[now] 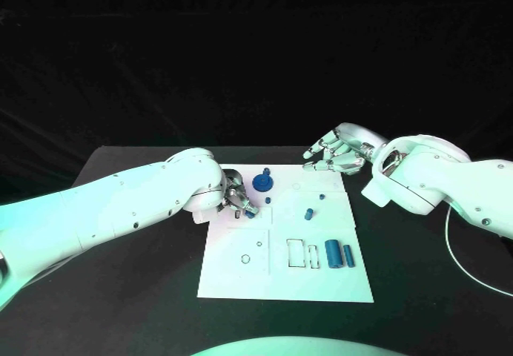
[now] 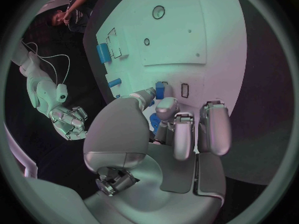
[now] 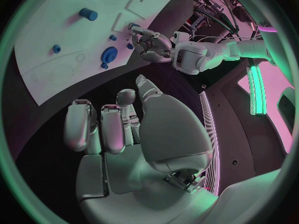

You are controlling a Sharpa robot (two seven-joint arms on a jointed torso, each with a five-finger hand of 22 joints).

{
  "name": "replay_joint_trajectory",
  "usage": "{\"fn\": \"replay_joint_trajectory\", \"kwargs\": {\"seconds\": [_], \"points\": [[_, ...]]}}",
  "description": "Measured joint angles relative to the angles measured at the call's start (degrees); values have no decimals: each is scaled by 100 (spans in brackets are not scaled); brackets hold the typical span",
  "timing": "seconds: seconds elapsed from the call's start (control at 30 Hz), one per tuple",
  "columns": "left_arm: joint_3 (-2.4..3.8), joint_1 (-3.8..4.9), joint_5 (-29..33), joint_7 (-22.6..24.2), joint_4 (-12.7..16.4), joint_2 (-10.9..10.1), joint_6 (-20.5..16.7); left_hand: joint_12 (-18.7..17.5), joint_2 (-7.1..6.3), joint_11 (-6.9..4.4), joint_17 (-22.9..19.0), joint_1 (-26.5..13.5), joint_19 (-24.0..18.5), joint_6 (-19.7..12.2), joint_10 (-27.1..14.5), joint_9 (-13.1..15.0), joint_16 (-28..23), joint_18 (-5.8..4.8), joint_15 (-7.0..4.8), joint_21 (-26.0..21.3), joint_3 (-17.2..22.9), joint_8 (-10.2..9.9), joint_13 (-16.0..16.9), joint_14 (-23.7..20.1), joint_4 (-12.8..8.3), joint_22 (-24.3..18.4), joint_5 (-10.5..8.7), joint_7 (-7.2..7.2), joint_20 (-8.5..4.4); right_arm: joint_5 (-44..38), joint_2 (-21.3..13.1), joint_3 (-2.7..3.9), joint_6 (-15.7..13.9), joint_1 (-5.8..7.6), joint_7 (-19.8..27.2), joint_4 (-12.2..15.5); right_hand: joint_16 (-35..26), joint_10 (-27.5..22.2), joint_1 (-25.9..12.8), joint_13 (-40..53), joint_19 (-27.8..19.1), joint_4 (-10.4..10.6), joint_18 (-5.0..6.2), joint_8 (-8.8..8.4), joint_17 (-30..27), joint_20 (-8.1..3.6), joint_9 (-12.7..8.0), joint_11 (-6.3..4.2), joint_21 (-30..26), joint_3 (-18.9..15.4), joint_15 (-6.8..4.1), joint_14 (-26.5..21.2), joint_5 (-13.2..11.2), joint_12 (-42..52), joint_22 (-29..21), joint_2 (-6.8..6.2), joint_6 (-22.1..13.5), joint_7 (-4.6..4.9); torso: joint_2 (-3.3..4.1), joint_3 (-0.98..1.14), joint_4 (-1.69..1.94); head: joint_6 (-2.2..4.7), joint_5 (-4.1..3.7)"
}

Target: Assemble the parts on the task board

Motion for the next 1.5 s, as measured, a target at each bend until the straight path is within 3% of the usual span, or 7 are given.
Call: {"fn": "replay_joint_trajectory", "kwargs": {"seconds": [0.57,0.8,1.5], "points": [[-12,-72,-401,6,56,-30,-297,0,-14,1,4,-60,0,-30,-1,56,0,1,0,0,76,56,1,0,-13,-1,-21,-8,0,54,46,-9,32,-5,8,-42,-23,0,0,-7,0,47,0,0,-5,0,0,0,-10,-15,0,0,53,0,-8,-1,0,0,3,-8,-7,3,42],[-2,-77,-451,13,28,-7,-173,-98,-51,-11,4,-145,0,-41,-15,81,0,1,0,0,182,104,-118,0,-119,-1,-37,0,0,72,64,-11,46,-13,13,-58,-24,0,1,-7,0,47,0,0,-12,0,0,0,-10,-15,0,0,53,0,-8,-1,0,0,3,-7,-8,-9,51],[11,-81,-509,41,-21,32,211,-101,-60,-19,3,-211,0,-69,-24,183,0,1,0,0,233,243,-108,0,-106,-2,-55,-14,0,157,132,-15,106,-43,48,-91,-23,0,-23,-13,1,46,0,0,-26,0,0,0,-32,-14,0,0,75,0,-38,23,0,0,-1,-1,-10,-9,47]]}}
